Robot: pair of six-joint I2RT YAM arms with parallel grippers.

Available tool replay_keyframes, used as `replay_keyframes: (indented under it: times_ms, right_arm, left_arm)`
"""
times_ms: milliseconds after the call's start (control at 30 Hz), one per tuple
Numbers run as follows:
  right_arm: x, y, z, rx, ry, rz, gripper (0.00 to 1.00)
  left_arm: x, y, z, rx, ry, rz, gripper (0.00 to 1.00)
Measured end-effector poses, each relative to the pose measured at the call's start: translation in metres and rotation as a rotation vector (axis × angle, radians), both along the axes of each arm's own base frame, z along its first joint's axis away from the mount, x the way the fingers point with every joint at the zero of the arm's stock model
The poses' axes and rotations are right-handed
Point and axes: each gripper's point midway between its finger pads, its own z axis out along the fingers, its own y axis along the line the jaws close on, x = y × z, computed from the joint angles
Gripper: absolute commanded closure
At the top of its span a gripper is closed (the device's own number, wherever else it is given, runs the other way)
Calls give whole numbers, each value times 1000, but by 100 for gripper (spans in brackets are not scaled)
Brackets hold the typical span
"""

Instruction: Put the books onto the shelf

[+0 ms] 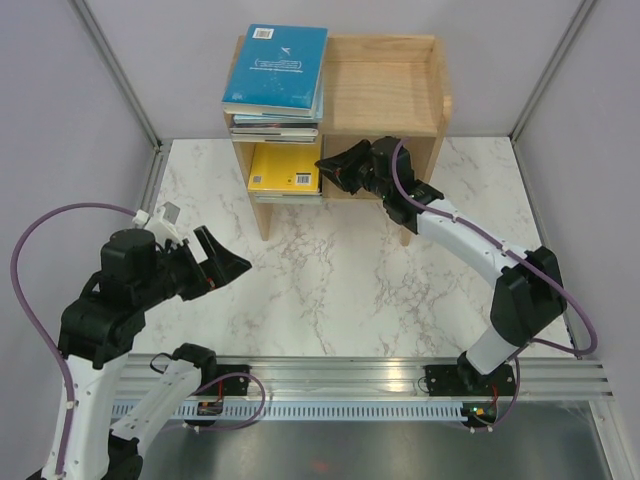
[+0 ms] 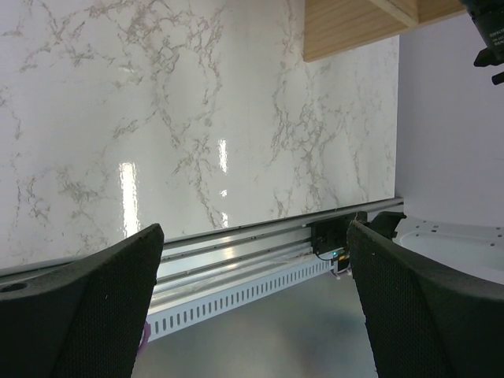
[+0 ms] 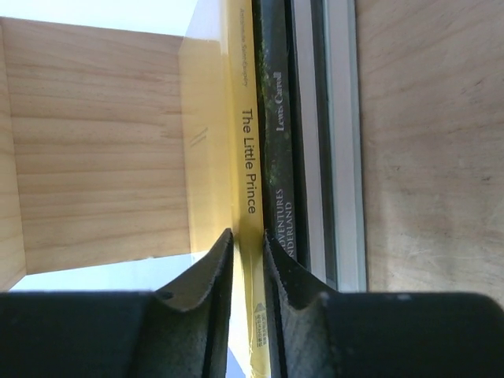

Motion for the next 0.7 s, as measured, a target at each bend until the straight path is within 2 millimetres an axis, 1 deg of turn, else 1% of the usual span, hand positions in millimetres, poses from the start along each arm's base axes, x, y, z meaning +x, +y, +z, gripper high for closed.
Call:
replay_keyframes:
  times_ms: [33,67,133,167,267,367,533,633,700]
  right_arm:
    - [0,1,0,2,-1,2,71]
    - [-1,2,0,3,-1,5,64]
    - [-4,3,3,15,-8,10,52]
    - [-6,3,5,20,-12,13,39]
    - [-19,1,17,38,-35,30,22]
    - [-38,-7,19,21,-36,50,16]
    - [-68,-23,24,1,-52,75,15]
    - [-94,-37,21,-27,-52,102,15]
    - [-117,-48,15,-54,-51,128,14]
  left_arm:
    - [0,0,0,1,2,0,0]
    - [0,0,0,1,3,0,0]
    - [1,0,-1,3,3,2,0]
    - [1,0,-1,4,3,3,0]
    - [2,2,-1,16,-3,10,0]
    - [5,5,1,34,-18,16,0]
    - [9,10,5,62,-43,35,0]
    - [13,12,4,78,-45,37,0]
    - [18,12,1,96,-37,35,0]
